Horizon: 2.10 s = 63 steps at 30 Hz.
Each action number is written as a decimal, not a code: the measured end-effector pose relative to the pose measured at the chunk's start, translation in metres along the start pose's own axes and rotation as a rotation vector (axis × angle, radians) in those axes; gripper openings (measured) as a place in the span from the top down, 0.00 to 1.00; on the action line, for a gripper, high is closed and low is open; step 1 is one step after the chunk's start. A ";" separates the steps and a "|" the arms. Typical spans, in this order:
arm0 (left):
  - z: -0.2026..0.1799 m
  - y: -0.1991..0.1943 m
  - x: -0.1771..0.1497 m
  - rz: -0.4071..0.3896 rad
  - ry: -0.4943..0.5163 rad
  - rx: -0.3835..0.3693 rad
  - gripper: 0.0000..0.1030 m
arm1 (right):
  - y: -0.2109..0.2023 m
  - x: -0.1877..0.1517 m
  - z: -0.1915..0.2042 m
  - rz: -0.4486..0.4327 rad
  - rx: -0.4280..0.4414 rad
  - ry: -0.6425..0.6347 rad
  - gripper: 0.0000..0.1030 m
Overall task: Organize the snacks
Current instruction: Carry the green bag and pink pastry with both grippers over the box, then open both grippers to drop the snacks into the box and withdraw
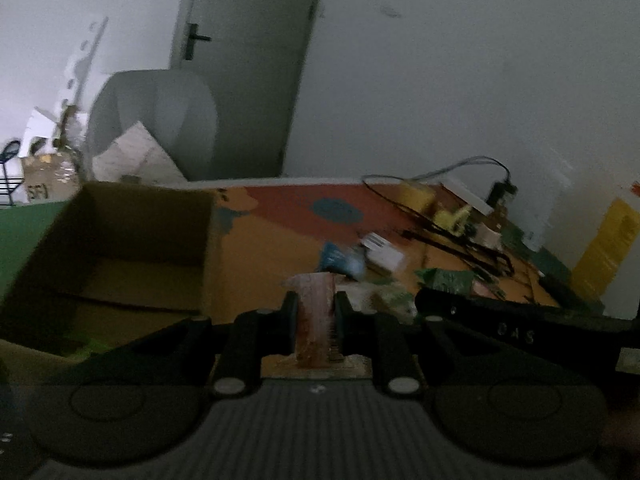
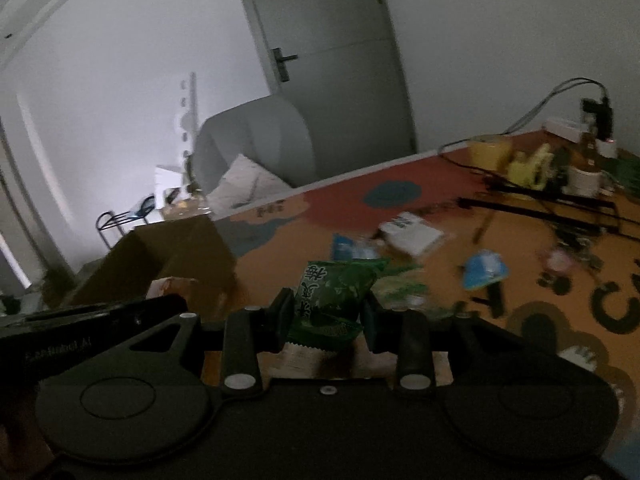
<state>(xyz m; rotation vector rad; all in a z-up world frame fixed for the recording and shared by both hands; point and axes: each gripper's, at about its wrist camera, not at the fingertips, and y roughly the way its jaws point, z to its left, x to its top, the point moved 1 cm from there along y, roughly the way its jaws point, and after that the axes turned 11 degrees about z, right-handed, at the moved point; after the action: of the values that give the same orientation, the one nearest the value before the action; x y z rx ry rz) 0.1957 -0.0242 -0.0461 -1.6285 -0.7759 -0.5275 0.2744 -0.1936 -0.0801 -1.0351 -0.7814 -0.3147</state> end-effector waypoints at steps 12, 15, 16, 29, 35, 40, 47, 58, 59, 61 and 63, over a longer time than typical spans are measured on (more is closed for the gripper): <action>0.052 -0.025 0.006 -0.052 -0.078 0.077 0.83 | 0.014 0.016 0.057 -0.005 0.105 -0.076 0.67; 0.067 -0.029 0.007 -0.063 -0.107 0.097 0.83 | 0.018 0.019 0.071 -0.002 0.128 -0.095 0.67; 0.072 -0.031 0.007 -0.065 -0.117 0.103 0.83 | 0.020 0.020 0.075 0.000 0.136 -0.100 0.67; 0.130 -0.045 0.004 -0.070 -0.231 0.186 0.79 | 0.038 0.024 0.134 0.037 0.214 -0.189 0.67; 0.140 -0.062 0.004 -0.092 -0.241 0.232 0.68 | 0.047 0.025 0.147 0.059 0.233 -0.204 0.67; 0.146 -0.077 -0.002 -0.107 -0.248 0.247 0.52 | 0.055 0.023 0.151 0.093 0.270 -0.192 0.58; 0.155 -0.082 -0.009 -0.114 -0.275 0.255 0.24 | 0.044 0.022 0.149 0.079 0.269 -0.183 0.52; 0.144 -0.083 -0.012 -0.102 -0.260 0.239 0.09 | 0.026 0.022 0.122 0.052 0.212 -0.146 0.35; 0.141 -0.082 -0.011 -0.100 -0.256 0.236 0.08 | 0.023 0.022 0.117 0.049 0.205 -0.140 0.34; 0.135 -0.081 -0.010 -0.097 -0.242 0.229 0.07 | 0.018 0.021 0.109 0.046 0.188 -0.138 0.30; 0.129 -0.081 -0.010 -0.098 -0.227 0.218 0.05 | 0.013 0.020 0.101 0.043 0.165 -0.137 0.26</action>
<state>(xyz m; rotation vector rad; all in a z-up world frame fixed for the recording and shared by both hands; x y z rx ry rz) 0.1198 0.1062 -0.0246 -1.4671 -1.0482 -0.3165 0.2525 -0.0975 -0.0459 -0.9228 -0.8921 -0.1408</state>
